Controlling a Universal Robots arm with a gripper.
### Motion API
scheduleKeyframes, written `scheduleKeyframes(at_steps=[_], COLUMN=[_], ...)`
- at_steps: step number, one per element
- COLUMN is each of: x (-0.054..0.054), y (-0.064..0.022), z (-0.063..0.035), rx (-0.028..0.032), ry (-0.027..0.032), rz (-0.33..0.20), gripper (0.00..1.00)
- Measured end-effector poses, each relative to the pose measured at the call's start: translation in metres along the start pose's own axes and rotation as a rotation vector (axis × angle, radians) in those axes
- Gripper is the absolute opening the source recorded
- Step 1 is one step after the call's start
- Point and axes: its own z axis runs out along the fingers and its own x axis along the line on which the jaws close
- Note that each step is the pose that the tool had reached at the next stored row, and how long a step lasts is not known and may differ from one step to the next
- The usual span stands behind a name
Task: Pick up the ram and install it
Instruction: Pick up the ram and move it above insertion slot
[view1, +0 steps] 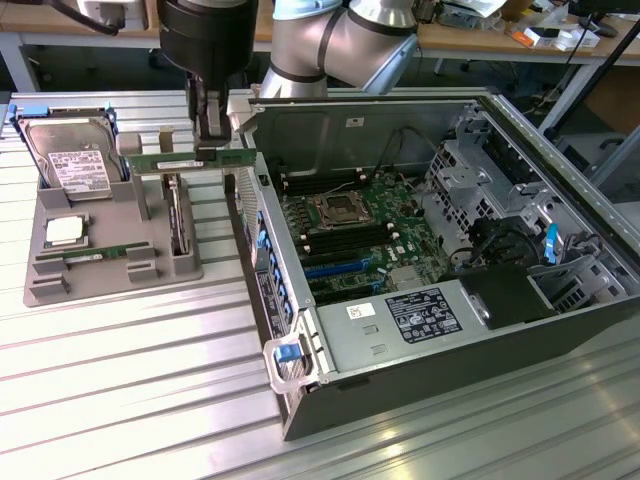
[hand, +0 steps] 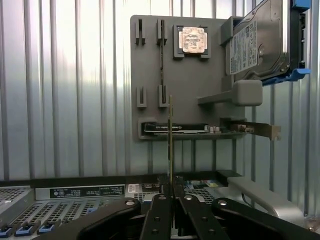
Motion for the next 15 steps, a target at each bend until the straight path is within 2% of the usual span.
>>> scheduleKeyframes(at_steps=[15], x=[0.001], y=[-0.0207], z=[0.0060], rx=[0.0001], ry=[-0.0001], rz=[0.000], gripper=[0.12])
